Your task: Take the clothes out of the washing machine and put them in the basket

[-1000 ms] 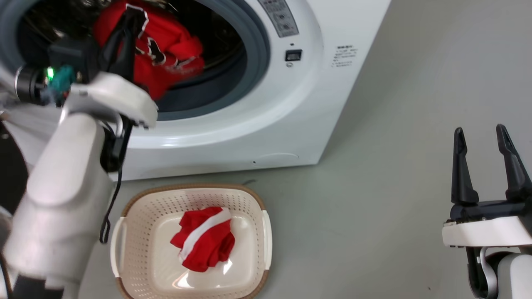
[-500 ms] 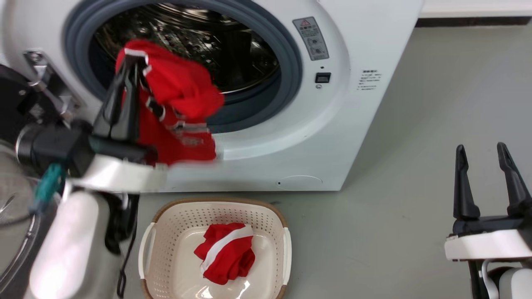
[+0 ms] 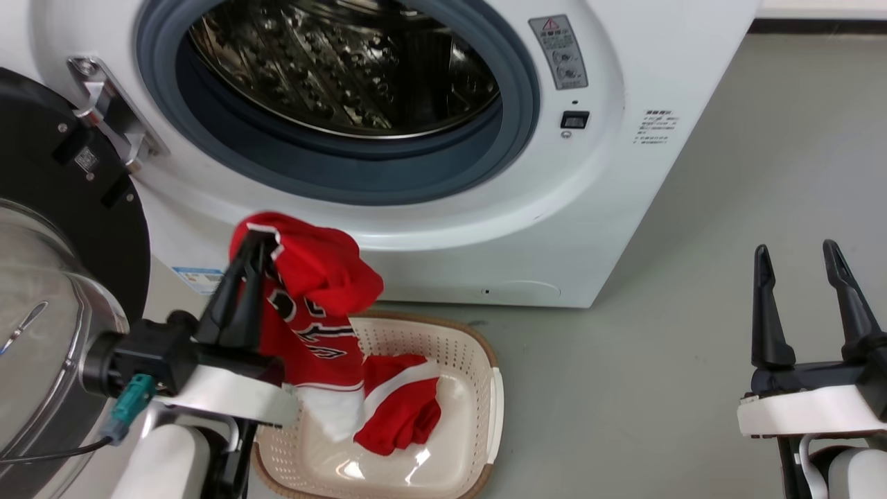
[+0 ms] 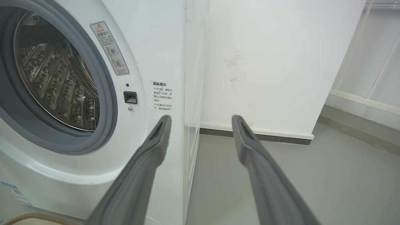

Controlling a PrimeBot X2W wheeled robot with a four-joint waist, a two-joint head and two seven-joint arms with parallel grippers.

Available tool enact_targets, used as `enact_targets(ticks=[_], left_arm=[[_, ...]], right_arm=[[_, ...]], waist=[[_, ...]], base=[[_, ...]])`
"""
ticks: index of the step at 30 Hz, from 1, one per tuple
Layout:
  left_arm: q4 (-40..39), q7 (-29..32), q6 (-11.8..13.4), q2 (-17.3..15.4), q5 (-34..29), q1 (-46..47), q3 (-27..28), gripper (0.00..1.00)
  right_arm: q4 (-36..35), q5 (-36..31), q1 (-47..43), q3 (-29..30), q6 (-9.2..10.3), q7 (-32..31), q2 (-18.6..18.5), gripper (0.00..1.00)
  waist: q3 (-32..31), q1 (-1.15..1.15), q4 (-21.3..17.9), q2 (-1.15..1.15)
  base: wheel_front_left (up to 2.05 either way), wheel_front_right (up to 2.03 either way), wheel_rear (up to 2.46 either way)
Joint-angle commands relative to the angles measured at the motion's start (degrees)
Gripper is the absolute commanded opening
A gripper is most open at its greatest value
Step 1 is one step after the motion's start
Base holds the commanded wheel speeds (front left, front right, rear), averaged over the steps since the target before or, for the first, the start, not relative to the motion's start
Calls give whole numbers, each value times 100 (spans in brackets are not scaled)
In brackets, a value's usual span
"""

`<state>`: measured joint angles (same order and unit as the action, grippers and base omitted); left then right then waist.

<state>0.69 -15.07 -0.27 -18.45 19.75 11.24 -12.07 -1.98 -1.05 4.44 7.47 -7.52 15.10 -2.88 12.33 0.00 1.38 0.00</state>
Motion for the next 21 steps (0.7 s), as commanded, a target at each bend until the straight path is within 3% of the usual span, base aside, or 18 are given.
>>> enact_targets(ticks=[1, 14, 21], left_arm=[[167, -15, -33, 51, -18, -54, 1, 0], [2384, -16, -460, 460, -484, 708, -130, 0], [3681, -15, -544, 586, -759, 1426, -100, 0]], right_arm=[[-38, -35, 66, -17, 6, 9, 2, 100], [-277, -246, 533, -57, 6, 9, 1, 100], [-430, -298, 760, -22, 6, 9, 1, 100]], waist=[[125, 0, 18, 0], [1419, 0, -133, 0], [2146, 0, -309, 0]], base=[[0, 0, 0], [0, 0, 0], [0, 0, 0]])
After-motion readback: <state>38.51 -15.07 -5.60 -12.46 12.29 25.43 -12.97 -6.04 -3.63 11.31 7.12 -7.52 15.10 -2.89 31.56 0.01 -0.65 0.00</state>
